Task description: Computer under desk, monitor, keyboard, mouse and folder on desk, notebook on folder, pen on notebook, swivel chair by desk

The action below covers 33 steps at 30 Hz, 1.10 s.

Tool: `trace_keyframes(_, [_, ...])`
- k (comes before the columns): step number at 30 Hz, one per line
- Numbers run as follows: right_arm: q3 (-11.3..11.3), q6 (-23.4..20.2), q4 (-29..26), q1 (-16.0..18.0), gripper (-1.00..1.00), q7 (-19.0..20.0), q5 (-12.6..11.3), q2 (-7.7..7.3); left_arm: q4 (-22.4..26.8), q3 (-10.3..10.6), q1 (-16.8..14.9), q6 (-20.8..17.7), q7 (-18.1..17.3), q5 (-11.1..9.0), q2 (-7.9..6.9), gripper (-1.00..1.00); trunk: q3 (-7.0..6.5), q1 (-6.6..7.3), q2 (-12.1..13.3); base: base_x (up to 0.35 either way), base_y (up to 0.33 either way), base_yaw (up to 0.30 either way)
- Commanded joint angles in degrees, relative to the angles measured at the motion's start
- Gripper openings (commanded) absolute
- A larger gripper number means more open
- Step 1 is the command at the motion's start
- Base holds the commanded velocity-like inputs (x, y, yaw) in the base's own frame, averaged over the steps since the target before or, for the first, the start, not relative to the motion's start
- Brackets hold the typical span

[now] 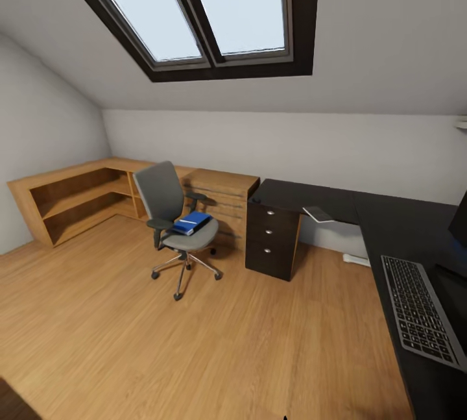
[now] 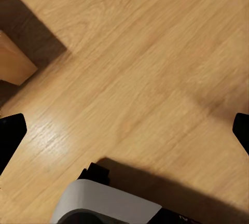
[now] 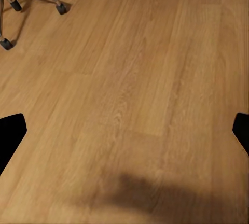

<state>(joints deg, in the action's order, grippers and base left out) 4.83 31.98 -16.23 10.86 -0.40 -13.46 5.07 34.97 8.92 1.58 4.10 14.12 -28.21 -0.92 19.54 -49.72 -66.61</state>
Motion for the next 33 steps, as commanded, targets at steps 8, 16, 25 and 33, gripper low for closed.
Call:
trace_keyframes(8, [0.36, 0.28, 0.0, 0.09, 1.0, -0.08, -0.69, -2.67, -4.29, 0.48, -0.01, 0.03, 0.47, -0.68, -0.11, 1.0, -1.39, 1.76, 3.18, 0.0, 0.0, 0.0])
trace_keyframes(16, [0.27, -0.61, 1.43, 0.31, 1.0, -7.36, -0.77, -2.92, -4.89, 0.48, -0.08, 0.0, 0.47, -0.63, -0.3, 1.0, -2.83, 3.51, 6.39, 0.0, 0.0, 0.0])
trace_keyframes(25, [0.3, -18.77, 5.77, 8.52, 1.0, -11.72, -0.57, -5.17, -4.92, 0.48, -0.08, 0.1, 0.55, -0.48, -0.2, 1.0, -4.44, 5.49, 10.0, 0.0, 0.0, 0.0])
trace_keyframes(33, [0.32, -5.94, 11.0, 9.08, 1.0, -11.67, -1.28, -5.23, -4.92, 0.46, -0.05, 0.21, 0.48, -0.73, -0.14, 1.0, -5.88, 7.25, 13.21, 0.0, 0.0, 0.0])
